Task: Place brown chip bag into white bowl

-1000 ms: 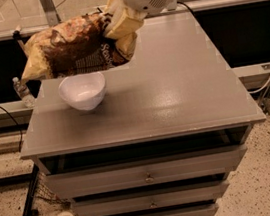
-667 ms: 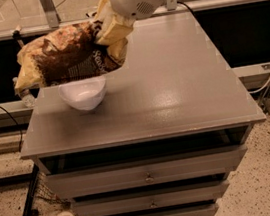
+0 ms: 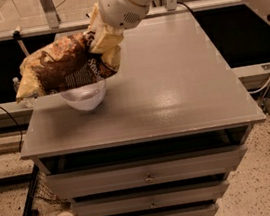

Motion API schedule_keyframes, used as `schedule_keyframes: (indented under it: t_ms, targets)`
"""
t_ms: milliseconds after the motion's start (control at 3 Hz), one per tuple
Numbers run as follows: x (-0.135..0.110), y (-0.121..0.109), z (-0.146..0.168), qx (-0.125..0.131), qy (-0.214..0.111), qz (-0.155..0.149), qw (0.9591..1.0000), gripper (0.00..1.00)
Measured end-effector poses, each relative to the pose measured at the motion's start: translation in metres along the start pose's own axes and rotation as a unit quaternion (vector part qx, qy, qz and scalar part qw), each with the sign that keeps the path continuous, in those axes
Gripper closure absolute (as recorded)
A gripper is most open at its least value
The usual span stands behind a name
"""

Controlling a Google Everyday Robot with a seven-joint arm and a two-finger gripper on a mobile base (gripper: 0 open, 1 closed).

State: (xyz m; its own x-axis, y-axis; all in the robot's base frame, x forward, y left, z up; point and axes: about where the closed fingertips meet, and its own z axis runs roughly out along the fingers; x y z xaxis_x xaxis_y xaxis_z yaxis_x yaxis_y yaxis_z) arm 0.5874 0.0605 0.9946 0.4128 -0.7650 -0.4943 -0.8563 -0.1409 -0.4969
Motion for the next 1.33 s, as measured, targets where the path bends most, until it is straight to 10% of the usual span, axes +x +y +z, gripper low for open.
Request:
schedule_keyframes:
  t_ms: [667, 1333]
  targets:
    - [0.0096, 0.0016, 0.0142, -0.006, 0.005, 0.011, 0.9999, 0.84]
    - [0.0058, 0.0028, 0.0158, -0.008, 0.004, 0.008, 0.9999, 0.29]
